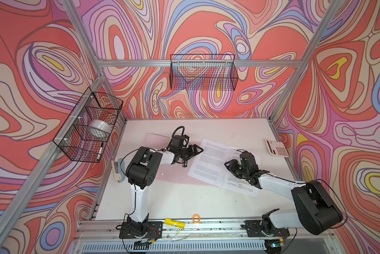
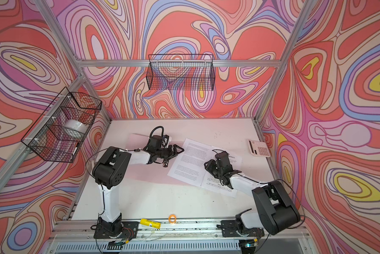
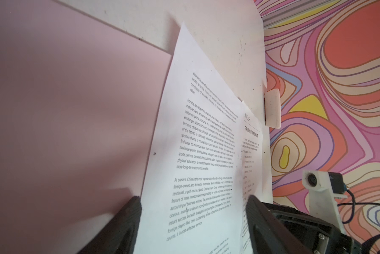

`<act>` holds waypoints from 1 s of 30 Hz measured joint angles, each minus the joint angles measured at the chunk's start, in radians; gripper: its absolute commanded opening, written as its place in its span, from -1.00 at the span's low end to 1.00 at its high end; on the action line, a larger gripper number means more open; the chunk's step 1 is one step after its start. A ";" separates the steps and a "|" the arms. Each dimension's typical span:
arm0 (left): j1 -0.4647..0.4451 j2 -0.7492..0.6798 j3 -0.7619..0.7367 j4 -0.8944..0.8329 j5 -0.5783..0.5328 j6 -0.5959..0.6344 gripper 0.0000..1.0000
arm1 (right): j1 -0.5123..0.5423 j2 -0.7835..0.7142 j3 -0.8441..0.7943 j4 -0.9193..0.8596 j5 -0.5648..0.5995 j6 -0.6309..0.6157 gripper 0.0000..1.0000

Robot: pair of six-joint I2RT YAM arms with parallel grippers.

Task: Put the files into the folder

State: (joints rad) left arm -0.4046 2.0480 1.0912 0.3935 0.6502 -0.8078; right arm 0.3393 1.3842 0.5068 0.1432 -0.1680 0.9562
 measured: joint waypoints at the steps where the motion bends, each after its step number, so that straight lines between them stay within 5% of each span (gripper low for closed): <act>1: 0.000 0.000 -0.001 0.003 0.002 -0.001 0.53 | 0.000 0.000 0.000 0.003 -0.002 0.002 -0.12; 15: 0.000 0.003 -0.003 0.015 0.005 -0.008 0.53 | -0.007 0.105 -0.026 0.099 -0.023 0.037 -0.21; 30: 0.000 0.004 -0.003 0.015 0.008 -0.008 0.51 | -0.031 0.220 -0.088 0.409 -0.113 0.102 -0.42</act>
State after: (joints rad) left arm -0.4042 2.0521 1.0885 0.4088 0.6579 -0.8154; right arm 0.3080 1.6039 0.4191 0.5522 -0.2813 1.0584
